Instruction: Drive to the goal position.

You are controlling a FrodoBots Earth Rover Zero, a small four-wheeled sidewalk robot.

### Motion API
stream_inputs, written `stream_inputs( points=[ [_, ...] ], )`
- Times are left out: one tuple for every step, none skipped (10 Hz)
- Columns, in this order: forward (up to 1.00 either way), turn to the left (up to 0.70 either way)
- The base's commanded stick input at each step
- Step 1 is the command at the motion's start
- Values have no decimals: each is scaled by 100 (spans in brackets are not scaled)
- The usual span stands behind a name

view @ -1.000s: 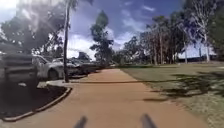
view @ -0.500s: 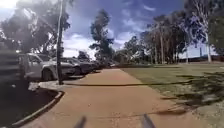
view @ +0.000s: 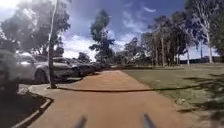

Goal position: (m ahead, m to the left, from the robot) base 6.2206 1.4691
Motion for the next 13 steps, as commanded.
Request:
stream_inputs(
  points=[
    [100,0],
    [100,0],
    [100,0],
    [100,0],
    [100,0],
    [100,0],
    [78,0],
    [35,0],
    [0,0],
    [0,0],
    [0,0],
    [0,0],
    [0,0]
  ],
)
